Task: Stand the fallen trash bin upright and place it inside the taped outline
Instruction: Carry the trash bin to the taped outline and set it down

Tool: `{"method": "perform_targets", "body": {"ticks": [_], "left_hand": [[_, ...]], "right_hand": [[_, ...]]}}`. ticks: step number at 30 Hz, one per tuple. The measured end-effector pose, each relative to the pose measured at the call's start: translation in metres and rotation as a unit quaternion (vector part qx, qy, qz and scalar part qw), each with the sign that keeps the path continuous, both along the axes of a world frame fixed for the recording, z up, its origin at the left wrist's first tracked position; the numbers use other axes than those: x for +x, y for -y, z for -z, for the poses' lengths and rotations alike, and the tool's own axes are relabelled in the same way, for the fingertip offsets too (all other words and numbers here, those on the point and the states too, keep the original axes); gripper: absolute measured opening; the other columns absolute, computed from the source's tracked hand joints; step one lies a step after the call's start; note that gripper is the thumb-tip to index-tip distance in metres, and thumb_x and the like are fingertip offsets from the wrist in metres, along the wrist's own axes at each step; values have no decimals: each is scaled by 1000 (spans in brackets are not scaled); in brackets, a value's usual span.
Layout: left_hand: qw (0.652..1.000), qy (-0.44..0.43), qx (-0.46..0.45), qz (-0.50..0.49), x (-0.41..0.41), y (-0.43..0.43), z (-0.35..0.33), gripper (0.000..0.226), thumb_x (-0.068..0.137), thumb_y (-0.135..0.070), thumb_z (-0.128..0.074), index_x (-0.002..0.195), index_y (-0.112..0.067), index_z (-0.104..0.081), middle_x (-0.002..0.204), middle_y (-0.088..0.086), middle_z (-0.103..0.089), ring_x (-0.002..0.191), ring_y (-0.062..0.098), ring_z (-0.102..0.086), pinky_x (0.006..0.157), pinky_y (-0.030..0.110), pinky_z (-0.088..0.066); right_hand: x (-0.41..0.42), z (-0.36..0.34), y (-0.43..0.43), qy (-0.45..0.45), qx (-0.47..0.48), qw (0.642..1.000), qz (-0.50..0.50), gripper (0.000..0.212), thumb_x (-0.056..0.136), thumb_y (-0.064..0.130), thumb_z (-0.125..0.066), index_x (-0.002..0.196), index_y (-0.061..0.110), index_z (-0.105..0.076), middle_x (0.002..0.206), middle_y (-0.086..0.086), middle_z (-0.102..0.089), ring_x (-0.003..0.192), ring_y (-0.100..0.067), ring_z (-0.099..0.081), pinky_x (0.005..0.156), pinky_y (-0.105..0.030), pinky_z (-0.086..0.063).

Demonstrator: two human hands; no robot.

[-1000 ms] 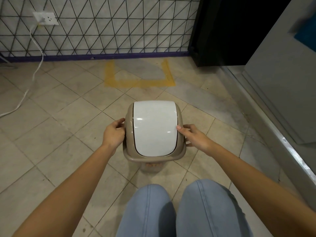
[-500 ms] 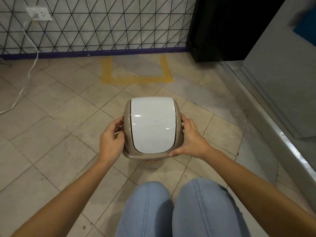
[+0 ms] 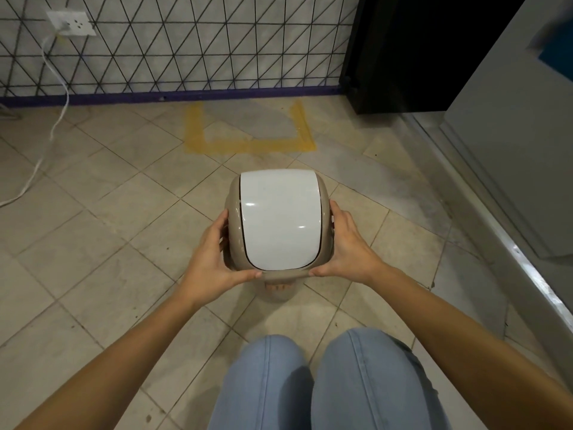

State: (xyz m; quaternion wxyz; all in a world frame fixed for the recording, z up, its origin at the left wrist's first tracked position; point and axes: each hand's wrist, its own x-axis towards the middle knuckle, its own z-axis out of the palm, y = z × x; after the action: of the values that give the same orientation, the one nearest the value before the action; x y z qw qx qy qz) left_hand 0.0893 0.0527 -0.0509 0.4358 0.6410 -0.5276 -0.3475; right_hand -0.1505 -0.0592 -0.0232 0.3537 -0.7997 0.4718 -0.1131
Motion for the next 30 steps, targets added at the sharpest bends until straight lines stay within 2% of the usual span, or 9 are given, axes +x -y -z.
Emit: {"method": "perform_targets", "body": {"ticks": [4, 8, 10, 12, 14, 16, 19, 22, 30], "left_hand": [[999, 35, 1, 2, 4, 13, 2, 133, 41, -32, -92, 147, -24, -12, 148, -9, -28, 118, -27, -29, 91, -3, -30], [998, 65, -2, -25, 4, 26, 4, 133, 41, -32, -93, 147, -27, -13, 144, -13, -28, 125, -5, -32, 101, 17, -32], [995, 87, -13, -46, 3, 31, 5, 128, 44, -27, -93, 146, -27, -16, 135, -15, -29, 122, -3, -34, 99, 12, -31], [989, 125, -36, -67, -1, 36, 6, 117, 50, -24, -91, 145, -25, -22, 129, -13, -31, 116, -1, -37, 93, 1, -29], [982, 154, -65, -88, -5, 40, 8, 103, 56, -20, -89, 141, -21, -31, 125, -10, -34, 110, 1, -41, 89, -3, -30], [975, 174, -88, -110, -10, 42, 7, 84, 61, -17, -86, 133, -16, -42, 121, -6, -39, 104, 3, -45, 90, 1, -35], [957, 232, -119, -125, -17, 45, 6, 51, 68, -13, -81, 113, -9, -58, 108, 6, -50, 91, 13, -51, 82, 22, -49], [945, 280, -122, -121, -22, 49, 7, 24, 73, -11, -77, 95, -5, -69, 95, 13, -57, 88, 26, -57, 75, 24, -47], [928, 323, -129, -132, -26, 66, 10, 17, 77, -7, -74, 93, -3, -72, 81, 14, -64, 84, 36, -56, 72, 30, -46]], "right_hand": [[2, -1, 9, 5, 10, 1000, 7, 140, 45, 31, -91, 144, 31, 8, 144, 2, -19, 135, -19, -25, 111, -40, -30], [6, 3, 18, 15, -3, 1000, 18, 135, 49, 25, -90, 144, 32, 5, 144, 3, -19, 134, -20, -28, 111, -40, -30], [8, 6, 22, 19, -22, 999, 28, 130, 52, 23, -89, 144, 31, 2, 143, 4, -19, 133, -20, -31, 110, -38, -31], [10, 9, 25, 30, -42, 998, 38, 121, 57, 21, -87, 145, 29, -3, 143, 4, -21, 132, -21, -34, 109, -37, -33], [13, 12, 28, 40, -64, 996, 49, 112, 62, 19, -84, 145, 26, -10, 142, 1, -24, 130, -20, -35, 109, -38, -35], [17, 13, 30, 51, -77, 994, 64, 103, 65, 16, -82, 144, 23, -16, 141, -1, -28, 129, -19, -36, 108, -39, -37], [21, 15, 34, 59, -96, 991, 73, 90, 67, 13, -80, 139, 18, -27, 137, -3, -34, 126, -20, -39, 105, -40, -40], [25, 15, 37, 75, -107, 988, 85, 82, 67, 12, -80, 135, 16, -34, 134, -5, -37, 121, -19, -42, 102, -38, -42], [33, 22, 57, 96, -111, 984, 102, 80, 70, 8, -77, 136, 15, -32, 133, -8, -38, 122, -20, -41, 102, -36, -40]]}}
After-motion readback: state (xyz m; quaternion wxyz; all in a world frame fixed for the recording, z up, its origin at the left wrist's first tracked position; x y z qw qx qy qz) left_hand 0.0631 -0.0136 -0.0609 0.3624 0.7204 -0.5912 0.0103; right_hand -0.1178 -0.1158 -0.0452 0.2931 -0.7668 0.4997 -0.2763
